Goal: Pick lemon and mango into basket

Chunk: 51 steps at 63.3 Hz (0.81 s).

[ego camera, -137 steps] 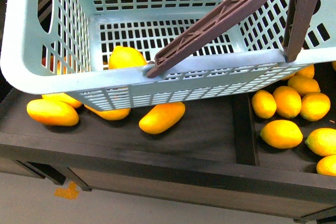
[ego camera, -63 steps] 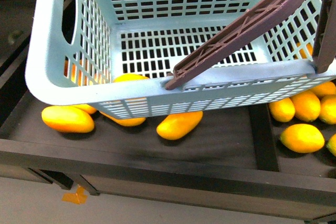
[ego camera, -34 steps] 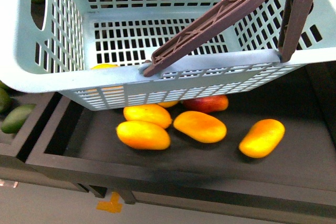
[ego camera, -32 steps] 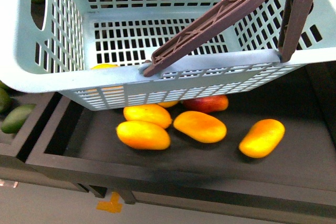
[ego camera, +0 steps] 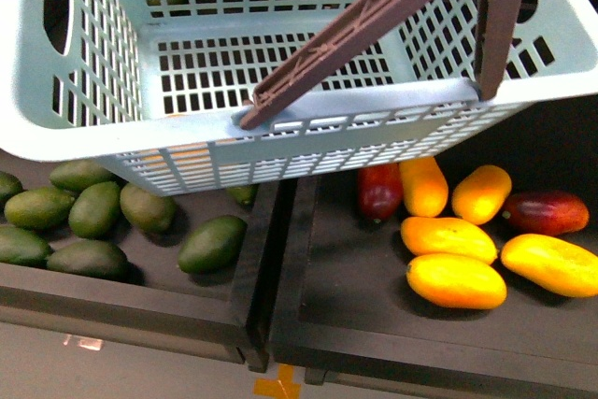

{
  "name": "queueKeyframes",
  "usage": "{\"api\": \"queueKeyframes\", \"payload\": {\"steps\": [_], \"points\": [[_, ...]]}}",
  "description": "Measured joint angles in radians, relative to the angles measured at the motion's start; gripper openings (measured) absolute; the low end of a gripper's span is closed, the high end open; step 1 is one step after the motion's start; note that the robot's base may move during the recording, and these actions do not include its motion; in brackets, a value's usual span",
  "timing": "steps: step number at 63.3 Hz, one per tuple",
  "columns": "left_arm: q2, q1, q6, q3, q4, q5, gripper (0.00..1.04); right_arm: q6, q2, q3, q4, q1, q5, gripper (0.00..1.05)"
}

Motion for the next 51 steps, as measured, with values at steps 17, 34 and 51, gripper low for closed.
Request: {"api": "queueKeyframes", "payload": {"steps": [17, 34, 51], "points": [[-0.001, -0.015, 0.0, 0.0, 0.0, 0.013, 0.17, 0.165, 0.462, 0.375, -0.542, -0.203, 0.081, 0.96], [-0.001, -0.029, -0.002, 0.0, 0.0, 0.034, 0.17, -0.381, 0.997, 0.771, -0.537, -0.338, -0.156, 0.96], [-0.001, -0.022, 0.002, 0.0, 0.0, 0.013, 0.17, -1.056, 1.294, 1.1, -0.877, -0.356, -0.222, 0.96]]}}
